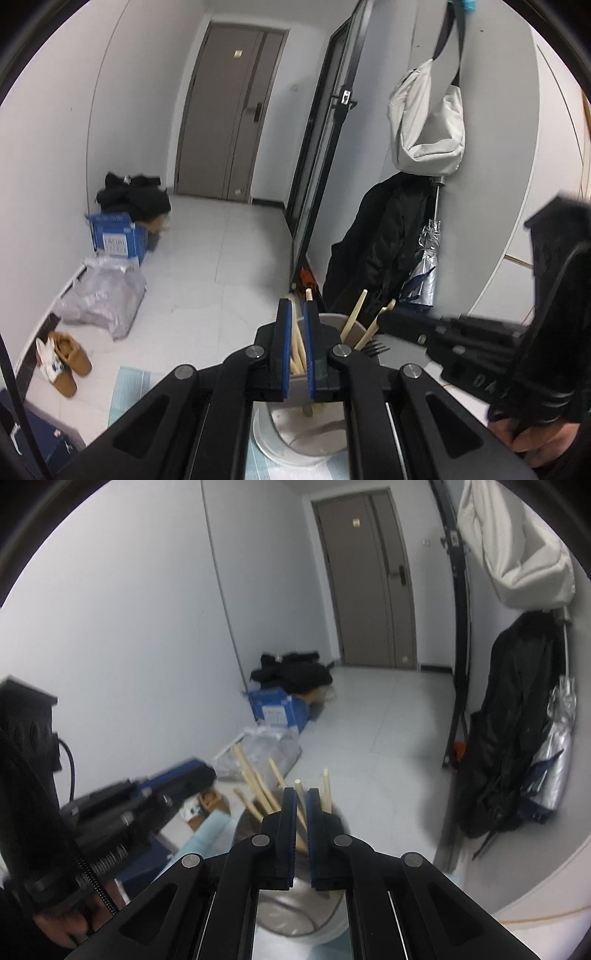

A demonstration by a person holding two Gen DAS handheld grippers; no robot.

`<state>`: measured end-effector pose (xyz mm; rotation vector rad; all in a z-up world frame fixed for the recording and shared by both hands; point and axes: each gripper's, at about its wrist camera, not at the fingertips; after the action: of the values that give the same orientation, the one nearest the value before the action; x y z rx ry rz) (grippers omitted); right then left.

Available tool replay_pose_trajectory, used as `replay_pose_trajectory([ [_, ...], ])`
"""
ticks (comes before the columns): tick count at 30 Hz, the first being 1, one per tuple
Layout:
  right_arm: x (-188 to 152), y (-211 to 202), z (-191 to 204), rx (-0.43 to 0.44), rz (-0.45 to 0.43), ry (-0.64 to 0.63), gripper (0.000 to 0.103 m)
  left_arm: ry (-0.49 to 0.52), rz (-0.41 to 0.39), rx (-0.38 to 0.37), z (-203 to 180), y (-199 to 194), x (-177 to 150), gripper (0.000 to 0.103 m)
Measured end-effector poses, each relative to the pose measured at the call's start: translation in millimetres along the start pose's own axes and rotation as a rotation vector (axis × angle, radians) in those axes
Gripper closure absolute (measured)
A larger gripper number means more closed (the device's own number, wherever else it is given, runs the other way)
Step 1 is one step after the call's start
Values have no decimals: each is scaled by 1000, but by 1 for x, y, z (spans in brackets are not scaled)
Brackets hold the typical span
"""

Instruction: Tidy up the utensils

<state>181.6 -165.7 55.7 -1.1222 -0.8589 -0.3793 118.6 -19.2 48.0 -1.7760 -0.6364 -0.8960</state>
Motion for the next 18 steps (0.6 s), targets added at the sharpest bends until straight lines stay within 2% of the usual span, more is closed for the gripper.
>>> replay_pose_trajectory([
  [2, -4, 4, -3, -3, 34, 17, 98, -19, 13, -6, 2, -8, 2, 100],
  [4, -9, -1, -5, -8, 24, 32, 95, -30, 27, 19, 1, -14, 1, 94],
  [7, -14, -21, -12, 21, -17, 86, 92, -35, 19, 41, -2, -28, 0, 75],
  [9, -19, -35, -13, 19, -40, 97, 85, -43, 13, 62, -3, -36, 0, 49],
  [10, -20, -40, -12, 11, -47, 97, 80, -58, 1, 62, -4, -42, -1, 45],
  [12, -26, -54, -10, 0, -70, 104, 70, -83, -7, 62, -6, -53, -2, 29],
  [14, -34, -66, -7, -10, -92, 114, 54, -96, -18, 73, -10, -63, -4, 21],
  [16, -39, -76, -4, -13, -114, 116, 51, -96, -36, 77, -14, -74, -7, 19],
  [18, -48, -88, 1, -20, -141, 110, 43, -93, -45, 97, -16, -80, -7, 12],
])
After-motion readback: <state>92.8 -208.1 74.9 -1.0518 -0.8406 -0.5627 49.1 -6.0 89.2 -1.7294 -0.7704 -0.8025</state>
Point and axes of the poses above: each gripper's, at about its wrist camera, not at the fingertips, and y roughly the way its jaws point, z to its left, x to its top, and after that the axes turned 7 degrees about z, right-handed
